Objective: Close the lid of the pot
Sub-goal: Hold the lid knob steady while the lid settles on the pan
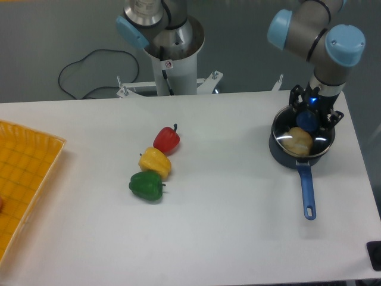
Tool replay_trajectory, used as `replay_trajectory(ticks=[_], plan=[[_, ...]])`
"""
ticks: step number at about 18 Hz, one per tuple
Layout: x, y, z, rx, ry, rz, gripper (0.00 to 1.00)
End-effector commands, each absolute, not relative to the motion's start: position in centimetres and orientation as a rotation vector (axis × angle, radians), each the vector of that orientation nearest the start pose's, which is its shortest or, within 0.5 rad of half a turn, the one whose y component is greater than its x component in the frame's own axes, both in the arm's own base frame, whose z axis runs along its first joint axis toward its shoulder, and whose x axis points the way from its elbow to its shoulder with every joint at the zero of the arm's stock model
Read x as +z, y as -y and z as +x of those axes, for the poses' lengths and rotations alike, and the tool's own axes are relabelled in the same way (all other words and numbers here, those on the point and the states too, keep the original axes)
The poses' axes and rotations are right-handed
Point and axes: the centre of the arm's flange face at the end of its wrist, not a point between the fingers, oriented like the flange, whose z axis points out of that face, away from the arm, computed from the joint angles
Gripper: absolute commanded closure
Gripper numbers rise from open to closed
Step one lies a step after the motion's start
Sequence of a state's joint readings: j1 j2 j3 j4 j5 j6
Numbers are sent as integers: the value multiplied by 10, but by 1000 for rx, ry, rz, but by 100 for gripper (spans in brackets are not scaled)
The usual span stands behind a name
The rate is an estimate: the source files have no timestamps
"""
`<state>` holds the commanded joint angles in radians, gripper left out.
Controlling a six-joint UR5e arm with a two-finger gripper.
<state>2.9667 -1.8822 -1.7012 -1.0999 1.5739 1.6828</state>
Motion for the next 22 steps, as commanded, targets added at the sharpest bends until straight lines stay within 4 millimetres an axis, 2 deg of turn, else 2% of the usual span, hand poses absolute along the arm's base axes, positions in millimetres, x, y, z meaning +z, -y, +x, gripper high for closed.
replay_trajectory(ticks=[22], plan=[[294,-231,-554,63,-449,-3111,38]])
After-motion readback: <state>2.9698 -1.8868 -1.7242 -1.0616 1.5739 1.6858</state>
